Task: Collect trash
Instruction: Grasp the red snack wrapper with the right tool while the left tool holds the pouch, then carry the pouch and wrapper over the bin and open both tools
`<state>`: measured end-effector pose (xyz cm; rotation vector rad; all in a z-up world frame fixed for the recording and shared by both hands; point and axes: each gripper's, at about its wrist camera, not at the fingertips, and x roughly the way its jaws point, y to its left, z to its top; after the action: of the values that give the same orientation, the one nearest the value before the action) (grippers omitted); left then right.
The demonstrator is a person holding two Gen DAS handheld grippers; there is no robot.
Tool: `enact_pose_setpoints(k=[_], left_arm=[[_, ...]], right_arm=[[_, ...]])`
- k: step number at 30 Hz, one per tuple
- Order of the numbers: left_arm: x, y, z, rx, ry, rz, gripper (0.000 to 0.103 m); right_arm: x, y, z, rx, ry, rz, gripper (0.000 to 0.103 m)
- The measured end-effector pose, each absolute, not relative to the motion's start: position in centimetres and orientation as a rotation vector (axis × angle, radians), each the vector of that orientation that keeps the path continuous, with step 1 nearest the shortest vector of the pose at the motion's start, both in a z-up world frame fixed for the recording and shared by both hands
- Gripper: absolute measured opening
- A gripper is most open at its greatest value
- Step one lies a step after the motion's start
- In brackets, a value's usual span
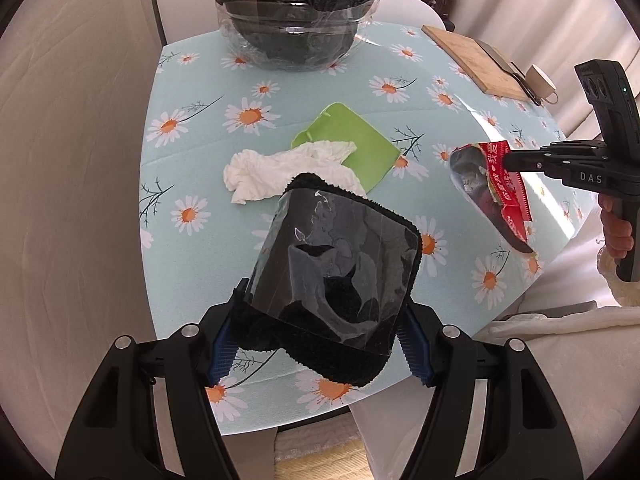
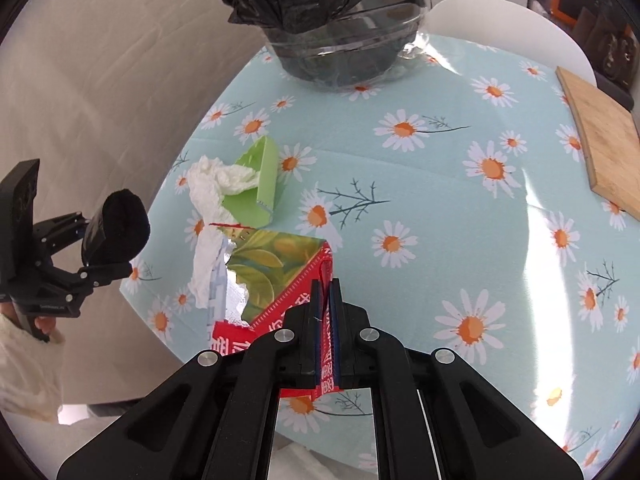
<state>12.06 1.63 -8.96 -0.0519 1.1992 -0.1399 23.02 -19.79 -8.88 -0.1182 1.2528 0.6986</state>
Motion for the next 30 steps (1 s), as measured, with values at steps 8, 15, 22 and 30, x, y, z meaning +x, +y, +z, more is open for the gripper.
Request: enact_pose_setpoints(k=[8, 15, 22, 30], left_arm=[[14.6, -1.4, -5.8, 0.028, 1.121, -0.219, 0.068], [16.7, -3.1, -2.5, 0.071, 1.041, -0.27, 0.068], [18.2, -4.1, -0.3, 0.054, 0.963, -0.272, 0.068], [19.4, -3.5, 2.1, -0.018, 0.851, -0.257, 0.068]], right_arm=[[24.2, -25.2, -3.5, -0.101, 1.114, 0.572, 0.003], [24.7, -28.9, -0.6, -0.071, 1.026, 0.516, 0.003], [25.3, -30.9, 0.7, -0.059, 0.945, 0.507, 0.003], [26.3, -31.8, 4.0, -0.063, 0.832, 0.511, 0.003]])
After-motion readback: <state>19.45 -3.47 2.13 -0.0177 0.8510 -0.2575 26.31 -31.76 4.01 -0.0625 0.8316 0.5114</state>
